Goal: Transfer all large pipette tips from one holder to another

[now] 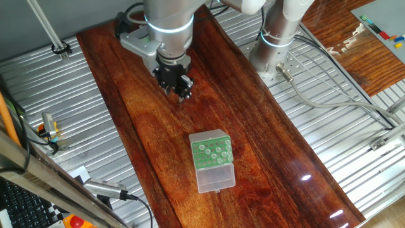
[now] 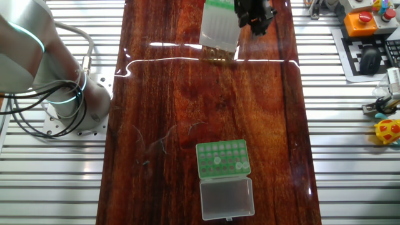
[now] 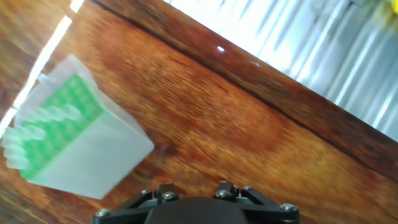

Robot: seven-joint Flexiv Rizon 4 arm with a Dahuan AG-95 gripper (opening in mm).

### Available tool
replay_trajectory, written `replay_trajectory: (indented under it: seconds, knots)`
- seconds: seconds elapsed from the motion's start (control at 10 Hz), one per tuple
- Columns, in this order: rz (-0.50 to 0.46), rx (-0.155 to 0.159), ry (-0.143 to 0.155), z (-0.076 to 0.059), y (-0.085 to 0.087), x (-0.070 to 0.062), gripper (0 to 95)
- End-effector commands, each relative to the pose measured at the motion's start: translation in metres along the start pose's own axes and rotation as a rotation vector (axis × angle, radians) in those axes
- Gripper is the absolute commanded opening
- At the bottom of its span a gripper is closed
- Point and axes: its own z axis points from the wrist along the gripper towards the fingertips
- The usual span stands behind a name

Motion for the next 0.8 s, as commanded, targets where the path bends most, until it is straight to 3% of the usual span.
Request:
replay_trajectory:
  seconds: [0.1,0.2,0.3,0.5,0.6,0.7,0.8]
  knots:
    - [-0.037,-0.037,-0.024,0.001,0.001,-0.001,38.0]
    - [-0.035,-0.039,-0.025,0.001,0.001,-0.001,38.0]
    - [0.021,-0.049,-0.029,0.007,0.033,-0.026,38.0]
    - [0.112,-0.013,-0.007,0.020,0.088,-0.066,38.0]
    - [0.129,0.004,0.003,0.023,0.099,-0.074,38.0]
    - [0.123,0.008,0.008,0.022,0.098,-0.074,38.0]
    - [0.117,0.021,0.019,0.020,0.093,-0.071,19.0]
